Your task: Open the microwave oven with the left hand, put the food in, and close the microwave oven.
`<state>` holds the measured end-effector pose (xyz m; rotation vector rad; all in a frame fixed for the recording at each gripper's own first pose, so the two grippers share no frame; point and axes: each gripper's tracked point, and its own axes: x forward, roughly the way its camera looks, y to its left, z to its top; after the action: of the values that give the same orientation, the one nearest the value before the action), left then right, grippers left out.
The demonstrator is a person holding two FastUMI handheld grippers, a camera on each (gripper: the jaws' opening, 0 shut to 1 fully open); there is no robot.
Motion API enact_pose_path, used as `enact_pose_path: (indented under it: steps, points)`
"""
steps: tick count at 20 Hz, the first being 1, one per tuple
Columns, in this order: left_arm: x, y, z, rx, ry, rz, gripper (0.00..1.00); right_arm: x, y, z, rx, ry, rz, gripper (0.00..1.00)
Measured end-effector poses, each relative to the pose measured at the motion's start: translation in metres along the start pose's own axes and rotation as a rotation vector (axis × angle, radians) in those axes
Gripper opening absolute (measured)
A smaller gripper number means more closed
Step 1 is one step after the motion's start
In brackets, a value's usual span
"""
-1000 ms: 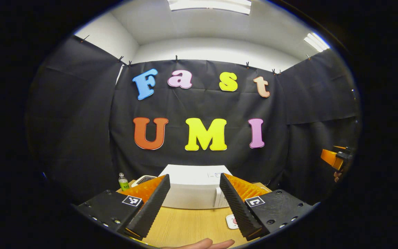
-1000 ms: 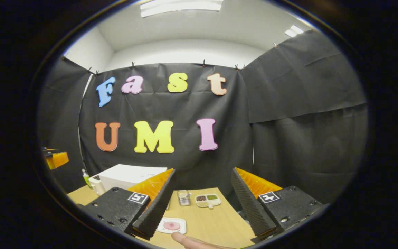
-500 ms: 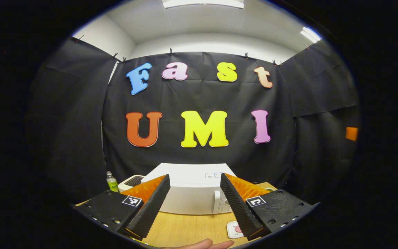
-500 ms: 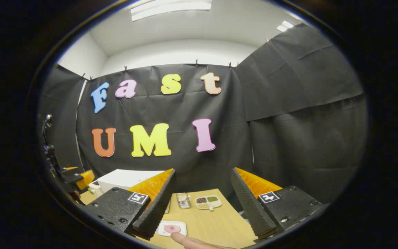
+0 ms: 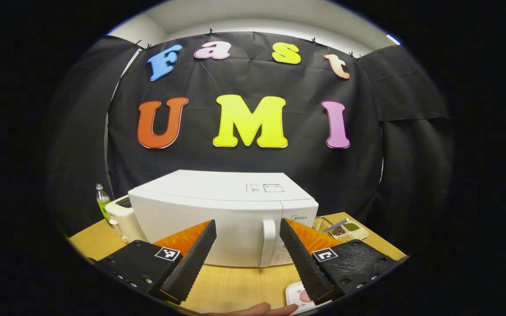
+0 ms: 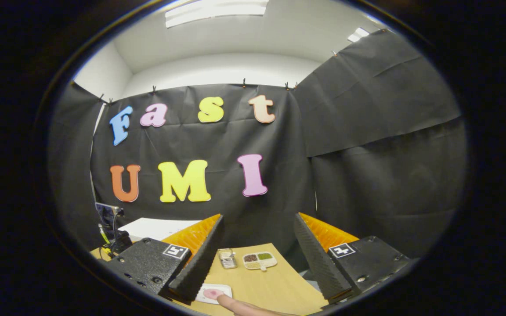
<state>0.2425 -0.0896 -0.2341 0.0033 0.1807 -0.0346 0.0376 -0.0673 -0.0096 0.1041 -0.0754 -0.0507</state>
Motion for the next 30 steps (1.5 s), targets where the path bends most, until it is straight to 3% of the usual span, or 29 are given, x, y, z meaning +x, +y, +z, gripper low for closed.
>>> enact_pose_path:
  steps: [6,11,12,13,14,15,16,17,18,19,20,21,22,24,26,27,30]
  points:
    - [0.046,-0.019,-0.059,0.031,0.062,-0.033,0.93,-0.01,-0.009,0.0,-0.016,-0.013,0.008,0.92]
    - [0.076,-0.015,-0.082,0.036,0.065,0.002,0.94,-0.017,-0.02,0.002,-0.025,-0.055,-0.021,0.92]
    - [0.08,-0.014,-0.088,0.031,0.077,0.004,0.82,-0.018,-0.018,0.003,-0.029,-0.061,-0.01,0.92]
    - [0.078,-0.012,-0.092,0.027,0.081,0.018,0.94,-0.018,-0.018,0.003,-0.039,-0.07,-0.002,0.92]
    - [0.08,-0.013,-0.089,0.037,0.058,0.025,0.94,-0.018,-0.02,0.003,-0.048,-0.077,-0.005,0.92]
    - [0.083,-0.014,-0.087,0.06,0.041,0.029,0.92,-0.016,-0.022,0.003,-0.051,-0.081,-0.011,0.92]
    - [0.082,-0.014,-0.089,0.067,0.048,0.033,0.8,-0.015,-0.022,0.002,-0.053,-0.079,-0.01,0.92]
    - [0.082,-0.017,-0.089,0.058,0.037,0.03,0.92,-0.013,-0.019,-0.003,-0.054,-0.071,-0.007,1.0]
    - [0.083,-0.019,-0.089,0.042,0.035,0.023,0.88,-0.012,-0.018,-0.006,-0.048,-0.062,-0.004,1.0]
    - [0.084,-0.022,-0.088,0.032,0.026,0.019,0.63,-0.011,-0.017,-0.008,-0.04,-0.056,0.001,1.0]
    - [0.084,-0.025,-0.086,0.026,0.02,0.014,0.52,-0.01,-0.017,-0.01,-0.034,-0.051,0.004,0.92]
    - [0.083,-0.023,-0.087,0.028,0.022,0.023,0.25,-0.009,-0.018,-0.012,-0.029,-0.046,0.004,0.92]
    - [0.084,-0.023,-0.087,0.026,0.025,0.026,0.29,-0.01,-0.019,-0.014,-0.021,-0.038,0.008,0.92]
    - [0.084,-0.023,-0.096,0.005,0.075,0.019,0.22,-0.013,-0.017,-0.016,-0.012,-0.023,0.021,0.92]
    - [0.082,-0.023,-0.095,-0.001,0.081,0.017,0.22,-0.015,-0.022,-0.018,-0.004,-0.013,0.02,0.92]
    - [0.081,-0.023,-0.095,0.018,0.082,0.017,0.12,-0.017,-0.021,-0.018,0.002,-0.007,0.026,0.92]
    - [0.079,-0.023,-0.097,0.012,0.095,-0.001,0.13,-0.026,-0.02,-0.02,0.014,0.012,0.048,0.92]
